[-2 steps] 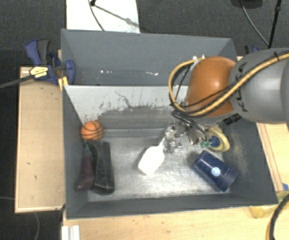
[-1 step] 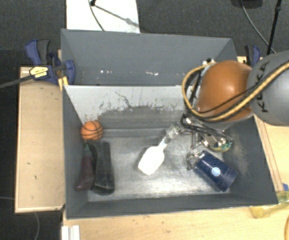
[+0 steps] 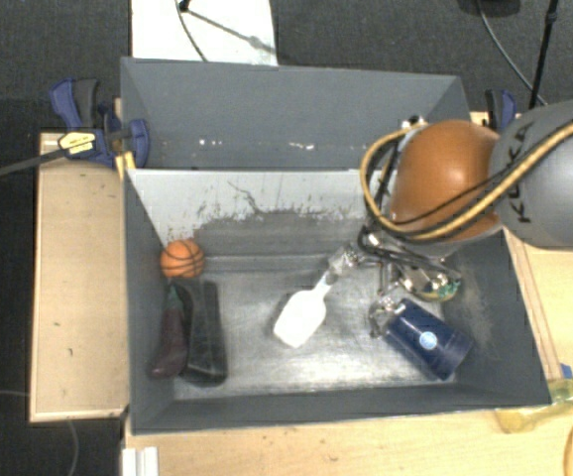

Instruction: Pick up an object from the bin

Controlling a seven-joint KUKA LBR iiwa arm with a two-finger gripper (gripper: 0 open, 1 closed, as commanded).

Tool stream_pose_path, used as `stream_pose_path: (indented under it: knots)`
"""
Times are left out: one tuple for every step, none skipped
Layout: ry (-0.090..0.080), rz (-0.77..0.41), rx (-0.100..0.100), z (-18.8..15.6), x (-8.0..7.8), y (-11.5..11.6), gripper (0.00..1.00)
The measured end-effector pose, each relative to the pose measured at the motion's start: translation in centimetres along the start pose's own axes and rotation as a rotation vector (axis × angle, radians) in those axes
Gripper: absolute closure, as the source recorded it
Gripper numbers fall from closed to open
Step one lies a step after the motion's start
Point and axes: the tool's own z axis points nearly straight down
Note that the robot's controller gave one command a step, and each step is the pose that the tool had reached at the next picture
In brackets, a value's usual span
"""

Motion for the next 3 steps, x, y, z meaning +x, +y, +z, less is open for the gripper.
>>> stream_pose_path:
  knots:
    - [-0.005,0.031,0.002,4.8,-5.0,4.3,1.0]
    - [-0.005,0.031,0.002,4.8,-5.0,4.3,1.0]
    - [-0.01,-0.056,0.004,-13.4,-5.2,4.9,1.0]
